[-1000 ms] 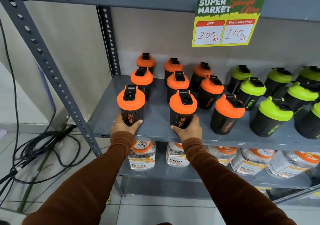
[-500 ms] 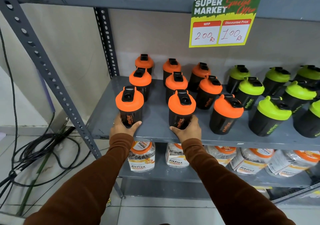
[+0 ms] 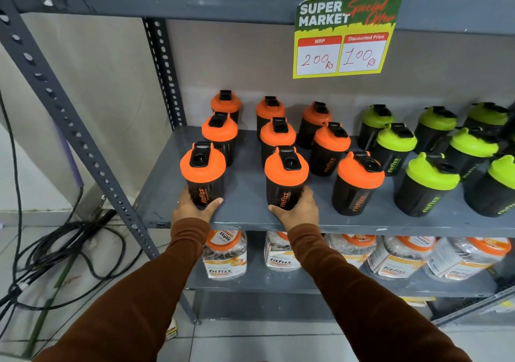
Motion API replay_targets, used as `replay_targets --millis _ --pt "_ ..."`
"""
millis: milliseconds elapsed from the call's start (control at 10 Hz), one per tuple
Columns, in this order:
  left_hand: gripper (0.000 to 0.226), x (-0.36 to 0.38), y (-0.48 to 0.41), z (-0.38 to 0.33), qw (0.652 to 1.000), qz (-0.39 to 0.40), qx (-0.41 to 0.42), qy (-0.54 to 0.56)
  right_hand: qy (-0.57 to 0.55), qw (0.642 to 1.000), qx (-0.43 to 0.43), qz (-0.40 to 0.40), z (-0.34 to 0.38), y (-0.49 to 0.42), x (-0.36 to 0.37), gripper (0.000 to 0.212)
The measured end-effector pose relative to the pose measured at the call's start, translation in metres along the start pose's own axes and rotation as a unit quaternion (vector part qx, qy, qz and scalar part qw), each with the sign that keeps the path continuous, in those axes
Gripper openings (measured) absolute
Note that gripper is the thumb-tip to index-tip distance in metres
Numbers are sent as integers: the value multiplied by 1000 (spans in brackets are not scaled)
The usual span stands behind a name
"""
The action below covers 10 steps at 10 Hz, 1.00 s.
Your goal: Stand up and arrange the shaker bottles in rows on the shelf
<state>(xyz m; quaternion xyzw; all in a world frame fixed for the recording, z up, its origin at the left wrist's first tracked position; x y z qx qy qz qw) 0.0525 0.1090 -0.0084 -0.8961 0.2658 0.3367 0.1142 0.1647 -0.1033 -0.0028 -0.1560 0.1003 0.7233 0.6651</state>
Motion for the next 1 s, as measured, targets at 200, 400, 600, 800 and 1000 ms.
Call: replay_targets --millis 200,400,600,800,1000 --pt "72 -1 0 -1 1000 -5 4 -8 4 1000 -6 -2 -1 1 0 76" --pt "72 -1 1 0 1000 -11 6 -14 2 1000 -6 4 -2 1 0 76" --pt "74 1 2 1 1000 6 18 2 -4 1000 -4 15 -2 0 -1 80" --pt "96 -2 21 4 998 -57 26 -13 -2 1000 -9 29 -5 6 -5 86" --pt "68 7 73 -6 964 -97 186 -165 27 997 -25 74 -6 33 -21 89"
Point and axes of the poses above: each hand's wrist, its own y-axis away from the middle knuckle, its own x-axis out of the palm, z = x × y, the point moved 4 cm from there along -y, towards the middle knuckle, and after that the axes turned 10 degrees about -y, right-handed, at the moved point
